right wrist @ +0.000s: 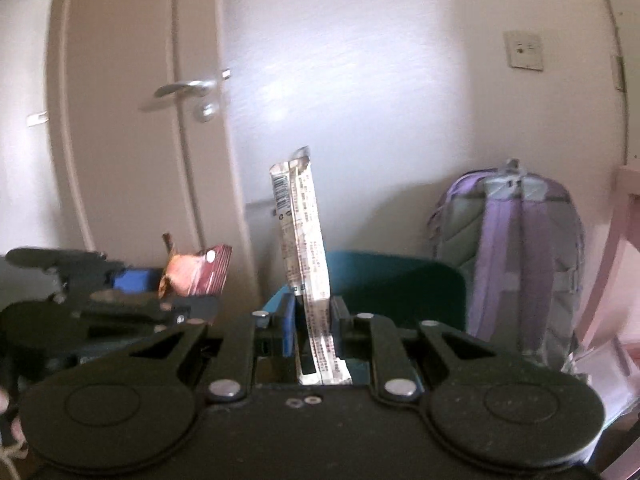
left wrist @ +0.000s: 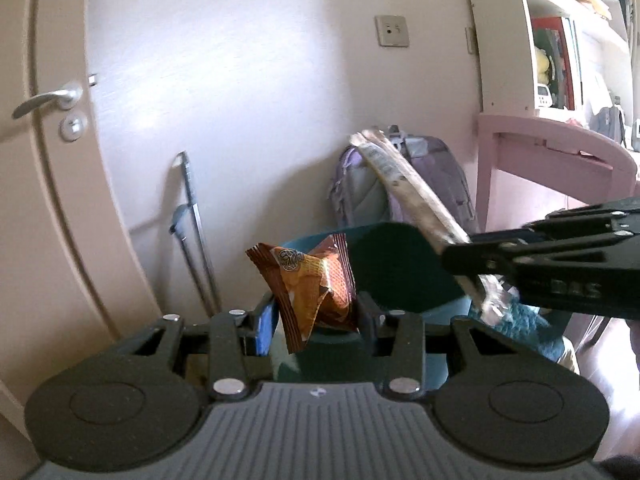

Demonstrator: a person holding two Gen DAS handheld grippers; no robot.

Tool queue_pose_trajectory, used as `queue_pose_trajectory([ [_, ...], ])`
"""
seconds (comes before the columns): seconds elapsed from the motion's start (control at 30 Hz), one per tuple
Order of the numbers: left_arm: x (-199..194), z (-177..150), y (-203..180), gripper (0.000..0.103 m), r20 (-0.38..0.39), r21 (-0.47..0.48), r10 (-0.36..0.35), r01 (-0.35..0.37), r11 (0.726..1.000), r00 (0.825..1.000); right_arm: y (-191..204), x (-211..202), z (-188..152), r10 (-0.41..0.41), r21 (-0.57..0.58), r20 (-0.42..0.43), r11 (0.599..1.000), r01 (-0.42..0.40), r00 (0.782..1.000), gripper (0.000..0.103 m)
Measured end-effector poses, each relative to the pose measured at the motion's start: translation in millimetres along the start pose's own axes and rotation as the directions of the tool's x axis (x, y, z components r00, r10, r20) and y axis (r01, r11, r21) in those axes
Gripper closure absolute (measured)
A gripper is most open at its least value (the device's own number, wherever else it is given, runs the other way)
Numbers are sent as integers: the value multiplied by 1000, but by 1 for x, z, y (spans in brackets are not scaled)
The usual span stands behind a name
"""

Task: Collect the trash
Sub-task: 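Carry the snack packet in the left tool while the right tool carries the bar wrapper to the bin, then open the left tool over the bin while the right tool releases the bar wrapper into it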

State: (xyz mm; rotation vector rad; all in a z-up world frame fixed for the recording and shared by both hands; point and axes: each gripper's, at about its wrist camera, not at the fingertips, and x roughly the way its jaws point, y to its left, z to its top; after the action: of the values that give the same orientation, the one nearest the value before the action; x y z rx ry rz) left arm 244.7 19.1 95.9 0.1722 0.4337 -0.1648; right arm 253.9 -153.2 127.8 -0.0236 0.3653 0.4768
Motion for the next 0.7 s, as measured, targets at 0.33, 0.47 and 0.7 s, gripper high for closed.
queue_pose_trajectory([
  [0.33, 81, 39, -20, 62, -94, -49, -16, 11, 999, 995, -36, 53, 2, -88, -3, -56, 996, 88, 995, 86],
  [0.47, 121, 39, -21, 61, -154, -51, -2, -6, 999, 988, -43, 77, -11, -98, -16, -118, 995, 97, 988, 86],
  [0.7, 173, 30, -9, 61, -268, -164, -60, 15, 986, 961, -47, 95, -29, -69, -8, -187, 998, 69, 980, 86],
])
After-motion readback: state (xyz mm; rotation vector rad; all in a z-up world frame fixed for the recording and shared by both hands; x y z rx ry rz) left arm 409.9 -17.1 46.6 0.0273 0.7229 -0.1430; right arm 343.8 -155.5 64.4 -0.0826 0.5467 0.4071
